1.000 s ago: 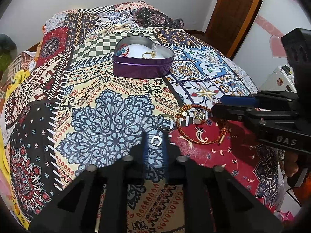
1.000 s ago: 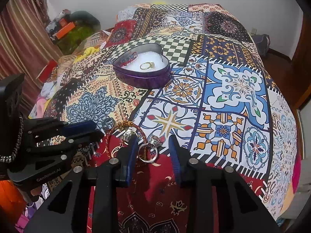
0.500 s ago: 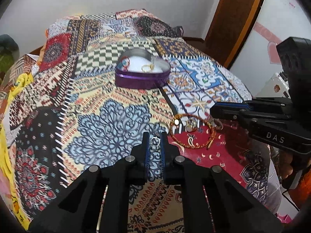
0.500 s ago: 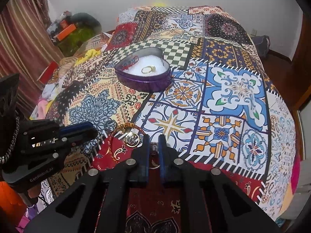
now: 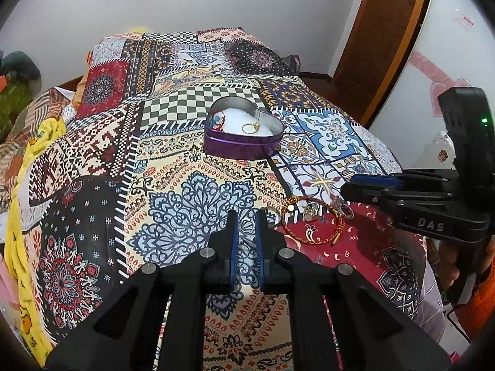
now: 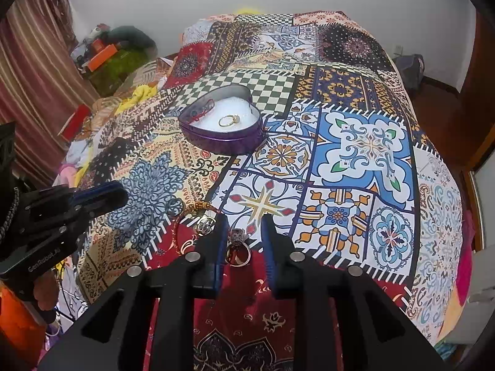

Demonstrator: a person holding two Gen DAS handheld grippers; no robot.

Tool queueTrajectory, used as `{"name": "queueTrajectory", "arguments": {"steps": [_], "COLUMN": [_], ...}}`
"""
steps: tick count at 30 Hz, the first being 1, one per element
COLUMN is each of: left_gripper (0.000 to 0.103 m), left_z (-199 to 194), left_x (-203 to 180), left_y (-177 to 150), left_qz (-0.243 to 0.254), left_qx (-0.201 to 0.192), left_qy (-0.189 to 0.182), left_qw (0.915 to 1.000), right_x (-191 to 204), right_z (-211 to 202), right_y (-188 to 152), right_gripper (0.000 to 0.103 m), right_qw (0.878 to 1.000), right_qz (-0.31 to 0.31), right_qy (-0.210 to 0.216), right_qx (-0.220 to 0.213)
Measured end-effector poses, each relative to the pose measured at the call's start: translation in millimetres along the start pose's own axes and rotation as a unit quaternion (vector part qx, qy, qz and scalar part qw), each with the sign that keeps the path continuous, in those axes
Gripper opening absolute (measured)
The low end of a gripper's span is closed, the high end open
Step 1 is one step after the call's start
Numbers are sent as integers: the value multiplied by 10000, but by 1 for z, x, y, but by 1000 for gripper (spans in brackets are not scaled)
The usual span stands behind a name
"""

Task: Organize jewelry
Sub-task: 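Carry the held pieces over the purple heart tin with both tools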

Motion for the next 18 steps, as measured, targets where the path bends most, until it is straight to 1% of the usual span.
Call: {"name": "queueTrajectory", "arguments": {"steps": [5,11,12,16,17,18], "left_gripper": [9,9,9,9,9,9], "left_z": [3,1,1,-2,-3,-4], "left_x": [1,2,2,1,1,1], "left_y": [-3,0,1,7,8,9], "left_qz": [10,-26,-28,-24,-30,-34], "left_qx": [30,-3,-16,-90,-114,-138], "left_qy": [27,-4,-7,-6,-12,-14], "left_qw": [10000,10000,10000,10000,9999,9999], "right_x": [4,6,5,3,3,4], "right_z": [18,21,21,18,17,15], "right_y": [-5,-9,-9,-9,-9,-8], "right_gripper": [20,20,15,15,12,11], "right_qw": [9996,9995,9996,9998,9998,9999], "right_qz": [-86,-166,-126,-25,-17,-19], "right_qy": [-71,-170,-138,-103,-105,-106], "right_qx": [241,199,203,172,152,124]}}
Point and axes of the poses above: each gripper's, at about its wrist camera, not at the fingertips, and z roughly the way its jaws point, x to its left, y to its top, the point moved 3 cm from there along z, roughly the way its jaws point, and after that the axes turned 4 degrees about z, right-handed, at the moved point
